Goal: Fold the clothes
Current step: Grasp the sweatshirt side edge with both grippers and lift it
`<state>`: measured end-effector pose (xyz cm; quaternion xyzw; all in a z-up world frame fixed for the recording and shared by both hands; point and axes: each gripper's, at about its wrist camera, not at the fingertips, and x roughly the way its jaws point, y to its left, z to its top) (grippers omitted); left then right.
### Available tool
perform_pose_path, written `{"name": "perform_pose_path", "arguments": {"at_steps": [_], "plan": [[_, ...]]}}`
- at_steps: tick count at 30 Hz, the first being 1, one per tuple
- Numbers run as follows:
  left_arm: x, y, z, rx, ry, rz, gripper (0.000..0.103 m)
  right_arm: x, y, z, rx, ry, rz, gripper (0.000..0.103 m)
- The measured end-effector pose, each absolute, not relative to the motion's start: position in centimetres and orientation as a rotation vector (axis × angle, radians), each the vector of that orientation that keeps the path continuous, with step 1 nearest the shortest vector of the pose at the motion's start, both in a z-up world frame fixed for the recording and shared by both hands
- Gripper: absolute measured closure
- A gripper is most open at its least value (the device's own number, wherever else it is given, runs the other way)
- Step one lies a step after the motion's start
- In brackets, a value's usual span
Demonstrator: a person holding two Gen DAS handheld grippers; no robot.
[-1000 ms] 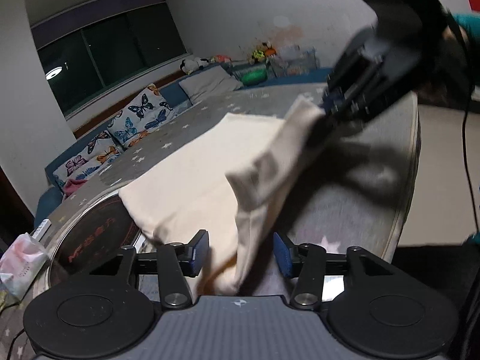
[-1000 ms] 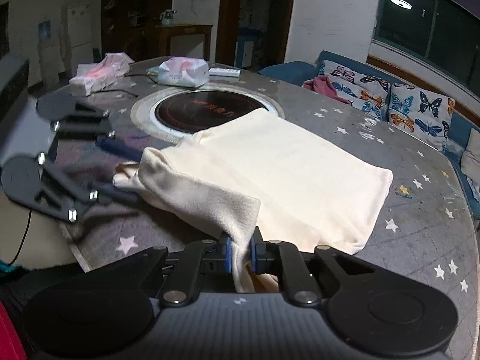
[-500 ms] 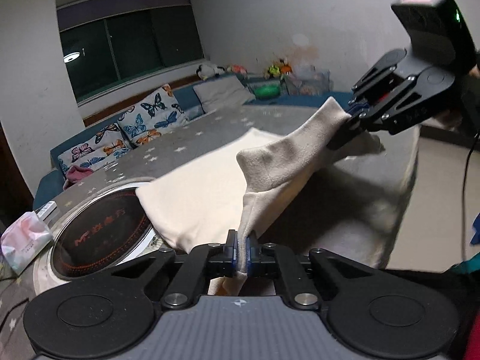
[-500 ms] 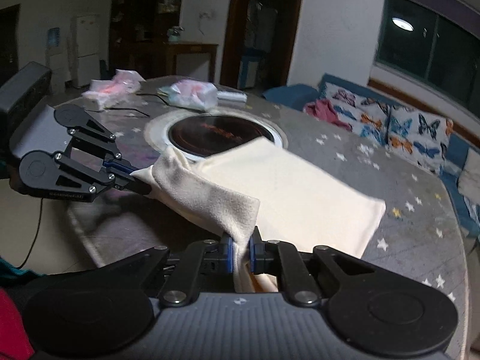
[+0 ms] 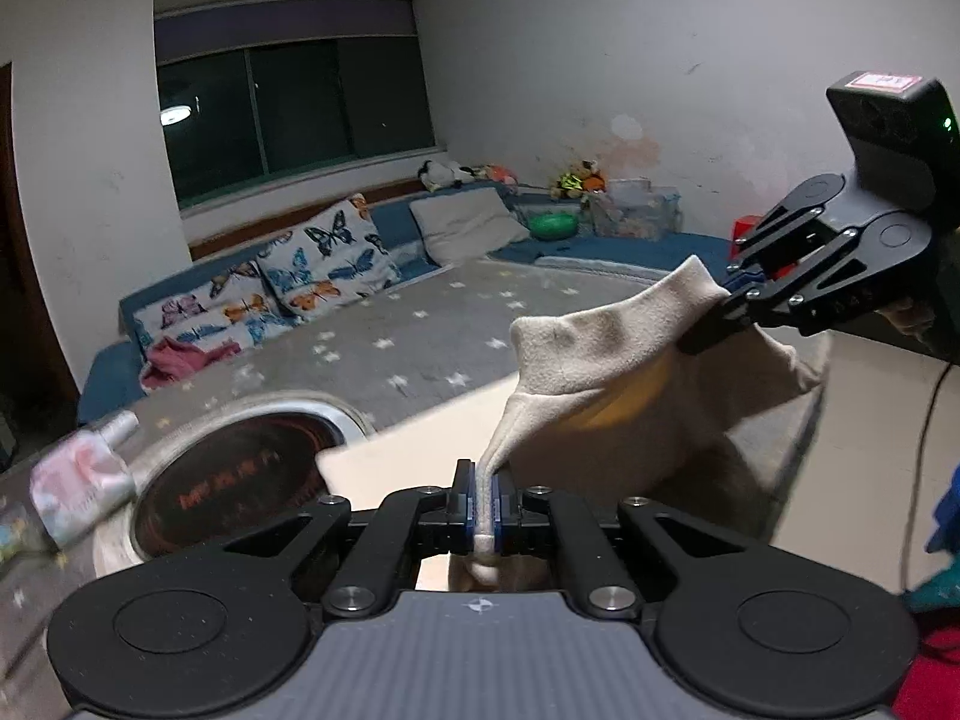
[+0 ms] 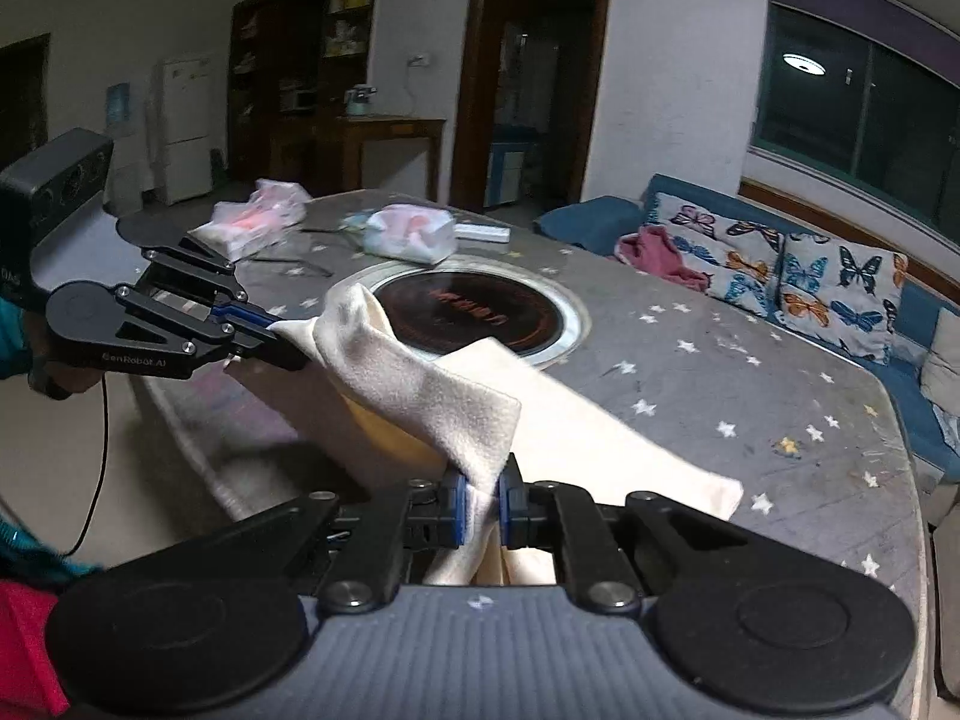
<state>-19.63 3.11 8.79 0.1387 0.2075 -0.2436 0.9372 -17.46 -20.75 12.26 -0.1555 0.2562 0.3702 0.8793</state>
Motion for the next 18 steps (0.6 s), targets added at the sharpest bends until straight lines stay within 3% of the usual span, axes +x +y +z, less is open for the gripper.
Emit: {"name": "perform_pose_path", "arguments": {"at_steps": [9,18], "plan": [[-10.3,2.2,8.0,0.292,0.479,-0.461,0.098,-8.9,-19.9,12.1,-0.300,0.584,0.711,0.095],[-2.2,1.0,3.7,0.272,0.612,-0.396,0.097,-0.2,-18.9,7.0,-0.220,0.731,0.582,0.092]]}}
